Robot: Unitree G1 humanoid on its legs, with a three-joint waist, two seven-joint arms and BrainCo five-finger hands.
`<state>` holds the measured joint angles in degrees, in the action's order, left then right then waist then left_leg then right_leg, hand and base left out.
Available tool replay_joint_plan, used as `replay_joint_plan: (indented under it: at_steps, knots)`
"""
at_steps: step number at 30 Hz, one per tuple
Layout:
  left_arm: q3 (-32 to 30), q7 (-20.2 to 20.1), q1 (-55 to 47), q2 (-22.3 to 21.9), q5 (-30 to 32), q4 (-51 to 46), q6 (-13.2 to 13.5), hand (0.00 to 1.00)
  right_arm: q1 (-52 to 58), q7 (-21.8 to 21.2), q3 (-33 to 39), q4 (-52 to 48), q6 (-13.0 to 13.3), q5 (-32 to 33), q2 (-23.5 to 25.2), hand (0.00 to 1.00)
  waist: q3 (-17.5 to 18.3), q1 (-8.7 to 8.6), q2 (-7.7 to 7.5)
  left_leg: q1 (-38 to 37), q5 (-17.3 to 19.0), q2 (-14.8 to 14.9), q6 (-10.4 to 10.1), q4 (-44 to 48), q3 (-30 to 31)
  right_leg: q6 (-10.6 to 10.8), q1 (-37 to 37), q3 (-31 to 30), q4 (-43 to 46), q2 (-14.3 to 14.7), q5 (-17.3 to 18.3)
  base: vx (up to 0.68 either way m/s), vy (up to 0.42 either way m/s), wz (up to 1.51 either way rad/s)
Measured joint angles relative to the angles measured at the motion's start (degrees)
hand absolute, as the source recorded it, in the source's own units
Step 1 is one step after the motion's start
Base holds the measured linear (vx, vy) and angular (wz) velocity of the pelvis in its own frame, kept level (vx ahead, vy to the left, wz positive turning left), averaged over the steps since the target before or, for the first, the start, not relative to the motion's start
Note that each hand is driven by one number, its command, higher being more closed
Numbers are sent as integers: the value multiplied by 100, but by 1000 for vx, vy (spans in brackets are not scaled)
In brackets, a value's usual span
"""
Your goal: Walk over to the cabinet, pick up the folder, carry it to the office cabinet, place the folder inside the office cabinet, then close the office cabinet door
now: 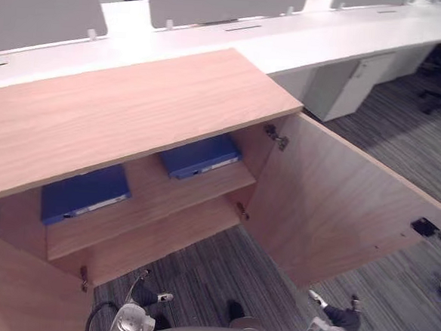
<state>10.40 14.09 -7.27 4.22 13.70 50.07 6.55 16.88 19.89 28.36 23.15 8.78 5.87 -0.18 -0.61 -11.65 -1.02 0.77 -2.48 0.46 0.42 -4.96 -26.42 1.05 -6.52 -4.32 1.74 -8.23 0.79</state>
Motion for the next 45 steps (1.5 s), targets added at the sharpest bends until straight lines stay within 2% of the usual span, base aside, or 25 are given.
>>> replay_joint_plan:
  at_steps: [2, 4, 10, 14, 18, 22, 24, 28, 34, 39, 45]
  knots:
    - [-1, -44, 3, 29, 1, 0, 0, 0, -38, 29, 256, -45, 19, 95, -9, 0, 43, -69, 10, -5, 29, 31, -11, 0, -61, -19, -41, -22, 3, 26, -14, 89, -31, -24]
    - [-3, -75, 8, 53, 2, 1, 0, 0, -109, 36, 572, -231, 33, 203, -13, 0, 89, -137, 18, -72, 93, 66, -106, 3, -228, -63, -109, -152, 37, 72, -110, 131, -41, -43]
    - [-17, -197, 163, 67, 2, 0, 17, 0, -635, 61, 1232, -469, 143, 393, -154, 0, 98, -279, 150, -182, 200, 125, -139, 39, -441, 269, -97, -321, -99, 147, -299, 121, -45, -31]
    - [-17, -254, 313, 56, 4, 0, 39, 0, -1131, 56, 1312, -443, 213, 524, -632, 0, -39, -356, 296, -237, 229, 124, -89, 40, -458, 288, -35, -343, -206, 154, -317, 73, -36, -13]
    - [-15, -331, 329, 75, 4, 0, 85, 0, -1500, -3, 1267, -345, 238, 551, -1211, 0, -161, -380, 377, -306, 275, 123, -101, 39, -374, 288, 65, -286, -286, 147, -316, 48, -46, -1]
    - [-9, -370, 309, 100, 4, 0, 105, 0, -1784, -116, 1158, -49, 245, 552, -1727, 0, -187, -376, 386, -301, 276, 119, -101, 39, -276, 294, 66, -277, -318, 142, -312, 2, -48, 0]
    - [-4, -415, 305, 115, 1, 0, 144, 0, -1861, -231, 971, 48, 255, 550, -2054, 0, -259, -376, 393, -297, 275, 106, -100, 38, -127, 364, 73, -236, -320, 122, -307, -21, -51, 6]
    - [3, -444, 200, 118, 2, 0, 185, 0, -2003, -244, 806, 59, 255, 551, -2299, 0, -326, -411, 433, -279, 265, 85, -90, 37, -26, 506, 109, -121, -346, 78, -307, -33, -46, 11]
    - [3, -444, 67, 127, 2, 1, 223, 0, -2216, -296, 552, 127, 261, 608, -2553, 0, -352, -418, 484, -279, 248, 44, -64, 36, 265, 542, 222, 27, -439, 29, -331, -14, -41, 11]
    - [33, -447, 0, 128, 12, 1, 235, 0, -2534, -399, 102, 299, 275, 607, -2674, 0, -355, -356, 495, -277, 236, 39, -51, 35, 297, 572, 248, 56, -473, 21, -351, -36, -46, 4]
    - [89, -447, -9, 126, 12, -1, 258, 0, -2610, -416, 103, 311, 275, 610, -2712, 0, -343, -357, 516, -218, 192, 27, -4, 22, 448, 605, 260, 184, -496, 2, -374, -40, -55, 7]
